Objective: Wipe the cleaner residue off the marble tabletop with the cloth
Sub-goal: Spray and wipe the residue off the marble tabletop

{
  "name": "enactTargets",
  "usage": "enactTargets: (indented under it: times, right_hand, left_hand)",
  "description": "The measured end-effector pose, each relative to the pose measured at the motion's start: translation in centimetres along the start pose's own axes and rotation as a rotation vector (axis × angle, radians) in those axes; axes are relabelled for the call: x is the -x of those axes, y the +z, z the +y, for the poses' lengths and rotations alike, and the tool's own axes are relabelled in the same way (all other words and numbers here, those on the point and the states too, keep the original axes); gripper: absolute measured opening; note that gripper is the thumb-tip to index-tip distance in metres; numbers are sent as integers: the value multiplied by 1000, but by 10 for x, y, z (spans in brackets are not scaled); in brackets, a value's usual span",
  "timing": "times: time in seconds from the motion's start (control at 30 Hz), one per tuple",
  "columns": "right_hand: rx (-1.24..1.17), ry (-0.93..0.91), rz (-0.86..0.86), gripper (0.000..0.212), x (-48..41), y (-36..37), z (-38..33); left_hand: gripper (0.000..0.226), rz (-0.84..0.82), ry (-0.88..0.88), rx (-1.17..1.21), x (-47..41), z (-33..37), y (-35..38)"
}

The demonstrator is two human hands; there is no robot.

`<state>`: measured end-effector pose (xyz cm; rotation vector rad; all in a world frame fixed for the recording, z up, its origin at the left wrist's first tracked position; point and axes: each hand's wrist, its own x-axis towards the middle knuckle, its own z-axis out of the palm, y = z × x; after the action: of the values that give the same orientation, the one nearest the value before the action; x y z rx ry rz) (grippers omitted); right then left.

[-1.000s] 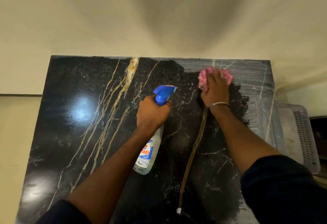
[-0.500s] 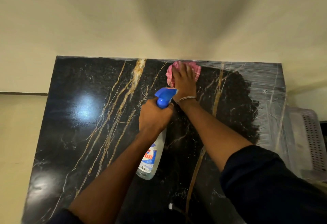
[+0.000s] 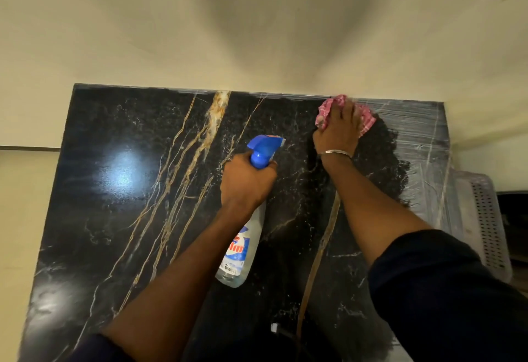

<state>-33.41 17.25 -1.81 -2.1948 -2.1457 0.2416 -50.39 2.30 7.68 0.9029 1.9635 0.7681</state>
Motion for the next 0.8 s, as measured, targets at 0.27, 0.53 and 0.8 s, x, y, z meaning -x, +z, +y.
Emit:
enactTargets:
  times: [0.27,0.53,0.8]
  right_hand:
    - [-17,-599,-77,68,2,-12,64]
    - [7,-171,-37,76,-30,-33,162]
    - [-27,-226,-73,76,-21,-19,109]
  left_hand:
    - [14,-27,13,-21,6,3,18]
    - [18,14,10,-47,17,31,55]
    - [12,4,53,5,20,69,92]
